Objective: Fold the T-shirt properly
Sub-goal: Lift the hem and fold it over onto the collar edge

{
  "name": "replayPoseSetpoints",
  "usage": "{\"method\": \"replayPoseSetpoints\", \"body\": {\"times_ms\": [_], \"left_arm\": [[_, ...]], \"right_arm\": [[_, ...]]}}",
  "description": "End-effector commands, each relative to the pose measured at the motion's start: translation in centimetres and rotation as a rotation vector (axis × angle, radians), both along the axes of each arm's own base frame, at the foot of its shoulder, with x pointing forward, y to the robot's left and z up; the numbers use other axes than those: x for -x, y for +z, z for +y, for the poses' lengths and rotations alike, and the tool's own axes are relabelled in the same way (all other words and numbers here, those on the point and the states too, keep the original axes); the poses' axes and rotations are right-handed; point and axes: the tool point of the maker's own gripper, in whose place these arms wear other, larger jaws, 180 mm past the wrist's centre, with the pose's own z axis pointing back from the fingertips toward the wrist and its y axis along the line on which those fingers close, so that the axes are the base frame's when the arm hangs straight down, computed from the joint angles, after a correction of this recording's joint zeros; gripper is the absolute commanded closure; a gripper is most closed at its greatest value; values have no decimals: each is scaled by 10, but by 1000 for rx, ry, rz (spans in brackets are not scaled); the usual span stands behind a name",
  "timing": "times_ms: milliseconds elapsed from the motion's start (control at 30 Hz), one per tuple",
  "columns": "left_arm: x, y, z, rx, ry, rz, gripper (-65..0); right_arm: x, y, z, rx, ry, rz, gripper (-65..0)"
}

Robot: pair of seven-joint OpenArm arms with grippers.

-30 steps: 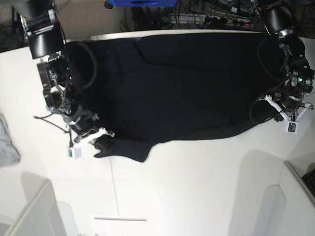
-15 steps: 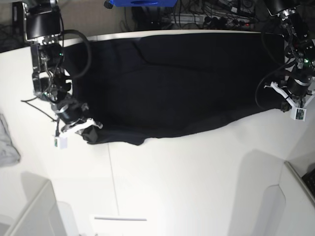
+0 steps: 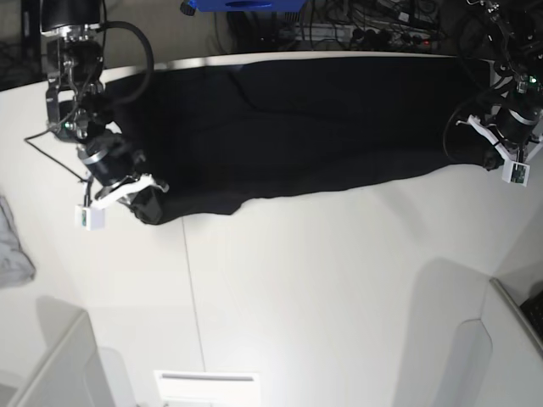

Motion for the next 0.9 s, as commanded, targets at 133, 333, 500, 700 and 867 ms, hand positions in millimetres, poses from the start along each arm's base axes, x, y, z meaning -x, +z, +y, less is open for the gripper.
{"method": "replayPoseSetpoints", "body": {"times_ms": [133, 333, 500, 700, 867], "left_arm": [[8, 4, 2, -25, -21, 3, 0], [21, 6, 10, -45, -3, 17, 0], [25, 6, 10, -57, -30, 31, 0], [34, 8, 17, -76, -40, 47, 0], [38, 5, 17, -74, -45, 60, 0]], "right_arm": [[9, 14, 2, -2, 9, -41, 0], [27, 14, -3, -4, -11, -30, 0], [42, 8, -10, 2, -29, -1, 0], [55, 4, -6, 0, -21, 22, 0], [69, 0, -2, -31, -19, 50, 0]]}}
